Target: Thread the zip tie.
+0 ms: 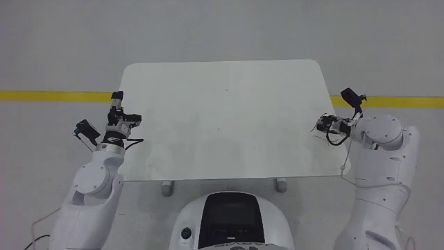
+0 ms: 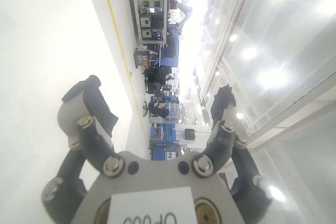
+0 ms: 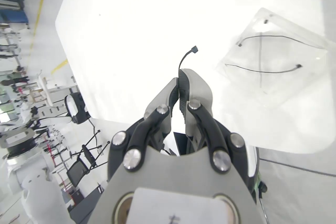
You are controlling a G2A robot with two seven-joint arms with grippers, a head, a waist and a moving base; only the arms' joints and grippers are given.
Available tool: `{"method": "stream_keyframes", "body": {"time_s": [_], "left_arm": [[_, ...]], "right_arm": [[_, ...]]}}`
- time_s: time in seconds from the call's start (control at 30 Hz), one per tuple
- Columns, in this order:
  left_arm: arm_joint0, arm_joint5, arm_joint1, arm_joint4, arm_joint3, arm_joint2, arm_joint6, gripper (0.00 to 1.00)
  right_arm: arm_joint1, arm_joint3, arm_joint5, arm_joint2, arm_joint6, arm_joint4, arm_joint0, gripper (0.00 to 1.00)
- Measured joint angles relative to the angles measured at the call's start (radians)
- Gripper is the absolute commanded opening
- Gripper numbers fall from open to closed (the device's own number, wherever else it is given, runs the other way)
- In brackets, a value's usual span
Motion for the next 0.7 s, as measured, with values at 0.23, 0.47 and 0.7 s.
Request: {"method": "stream_keyframes", "body": {"time_s": [0.23,0.47,0.7], "left_arm": [[0.0,0.0,0.0,0.0,0.0,0.0,0.0,1.0],[0.0,0.0,0.0,0.0,0.0,0.0,0.0,1.0],[0.0,0.0,0.0,0.0,0.0,0.0,0.0,1.0]], "right_arm": [[0.027,0.055,-0.257,-0.081,0.03,0.326,0.001,0.0],[0.091,0.075,-0.244,-0.231,0.03,0.549,0.005,0.0],[0.095,0.077,-0.244,-0.236,0.03,0.557,0.006,0.0]]}}
